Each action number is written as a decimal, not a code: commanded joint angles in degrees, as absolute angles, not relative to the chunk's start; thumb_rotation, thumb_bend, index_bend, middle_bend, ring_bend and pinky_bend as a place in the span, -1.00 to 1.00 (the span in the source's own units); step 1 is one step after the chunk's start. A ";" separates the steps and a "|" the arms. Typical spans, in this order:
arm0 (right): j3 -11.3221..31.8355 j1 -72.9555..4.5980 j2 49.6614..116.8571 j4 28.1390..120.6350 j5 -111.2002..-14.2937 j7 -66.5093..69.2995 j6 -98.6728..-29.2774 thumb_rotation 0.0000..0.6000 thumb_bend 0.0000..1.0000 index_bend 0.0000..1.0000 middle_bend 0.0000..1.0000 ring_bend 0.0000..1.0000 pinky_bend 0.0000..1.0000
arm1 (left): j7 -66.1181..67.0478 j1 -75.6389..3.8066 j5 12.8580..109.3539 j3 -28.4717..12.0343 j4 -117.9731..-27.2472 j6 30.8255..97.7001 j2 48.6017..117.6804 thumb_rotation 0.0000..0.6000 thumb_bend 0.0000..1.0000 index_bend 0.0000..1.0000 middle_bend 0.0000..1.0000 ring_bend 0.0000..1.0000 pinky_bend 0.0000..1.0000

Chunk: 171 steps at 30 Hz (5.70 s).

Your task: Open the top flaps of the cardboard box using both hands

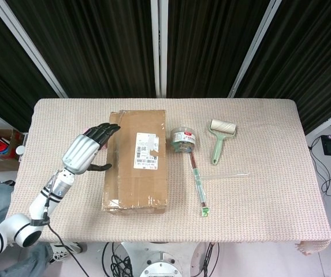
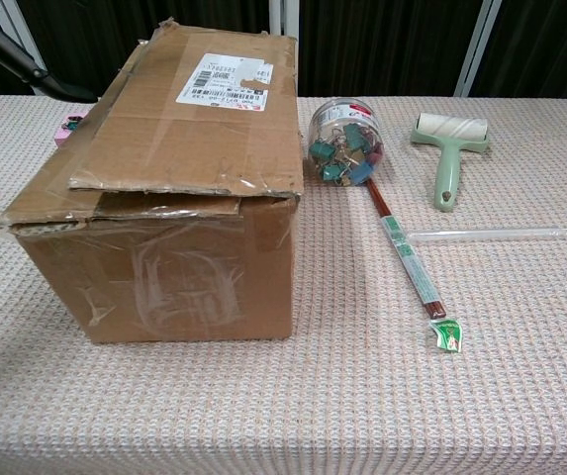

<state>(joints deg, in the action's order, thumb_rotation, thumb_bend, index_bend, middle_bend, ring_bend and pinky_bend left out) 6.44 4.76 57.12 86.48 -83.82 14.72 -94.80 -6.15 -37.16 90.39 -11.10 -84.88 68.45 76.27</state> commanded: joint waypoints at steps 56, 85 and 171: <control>6.72 5.86 61.46 75.27 -83.24 26.99 -93.93 1.00 -0.65 -1.00 -1.00 -1.00 -1.00 | 11.38 -60.37 77.64 -26.09 -83.33 70.98 101.27 1.00 -1.00 -0.94 -0.92 -0.81 -0.59; 14.94 -13.59 53.61 101.64 -92.02 5.44 -82.73 1.00 -1.00 -1.00 -1.00 -1.00 -1.00 | -2.85 -19.57 77.40 -4.95 -89.55 81.87 59.85 1.00 -1.00 -0.92 -0.90 -0.81 -0.58; 29.10 -76.89 107.43 76.71 -65.99 -41.24 -60.76 1.00 -1.00 -1.00 -1.00 -1.00 -1.00 | -38.79 2.31 83.06 -5.48 -58.03 94.42 70.35 1.00 -1.00 -0.94 -0.89 -0.81 -0.58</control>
<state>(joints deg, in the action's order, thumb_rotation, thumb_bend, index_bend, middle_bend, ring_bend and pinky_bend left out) 27.84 -74.44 105.41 78.45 -66.51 -39.18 -61.19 -38.78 2.30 83.08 -5.46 -58.04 94.42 70.34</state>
